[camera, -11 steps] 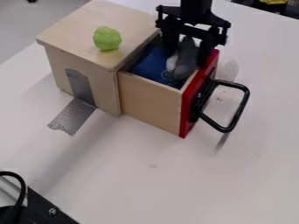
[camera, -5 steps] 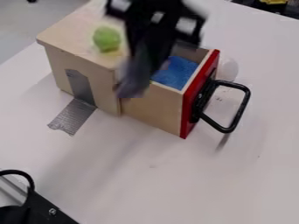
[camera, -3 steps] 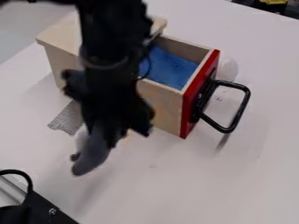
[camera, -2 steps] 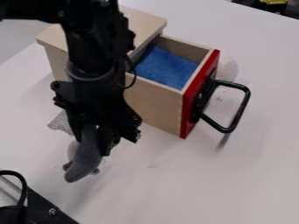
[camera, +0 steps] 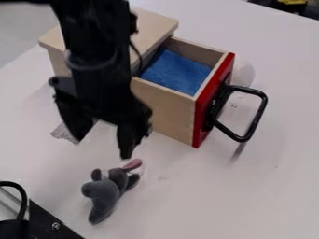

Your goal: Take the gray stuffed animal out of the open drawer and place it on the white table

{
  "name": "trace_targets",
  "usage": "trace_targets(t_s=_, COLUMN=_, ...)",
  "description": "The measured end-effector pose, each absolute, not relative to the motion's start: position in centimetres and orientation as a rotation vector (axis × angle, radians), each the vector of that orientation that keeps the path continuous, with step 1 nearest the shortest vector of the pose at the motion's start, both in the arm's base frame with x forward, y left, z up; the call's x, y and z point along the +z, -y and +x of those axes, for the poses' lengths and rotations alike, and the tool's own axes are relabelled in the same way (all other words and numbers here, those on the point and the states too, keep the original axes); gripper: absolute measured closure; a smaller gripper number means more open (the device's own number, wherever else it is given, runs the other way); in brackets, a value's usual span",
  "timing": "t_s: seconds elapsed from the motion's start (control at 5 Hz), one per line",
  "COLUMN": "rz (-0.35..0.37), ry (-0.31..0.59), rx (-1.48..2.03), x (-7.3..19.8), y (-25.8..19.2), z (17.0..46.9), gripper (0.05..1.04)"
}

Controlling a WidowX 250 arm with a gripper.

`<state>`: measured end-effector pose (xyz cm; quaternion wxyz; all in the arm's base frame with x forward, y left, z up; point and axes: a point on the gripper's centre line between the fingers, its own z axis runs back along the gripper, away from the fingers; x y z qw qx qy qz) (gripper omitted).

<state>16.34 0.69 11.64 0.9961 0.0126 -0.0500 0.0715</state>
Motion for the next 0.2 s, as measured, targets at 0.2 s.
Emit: trace_targets(t_s=0.2, rz=-0.031, ry=0.126, rx=0.125, x=14.59, y=0.20, z=16.19, gripper=0.085)
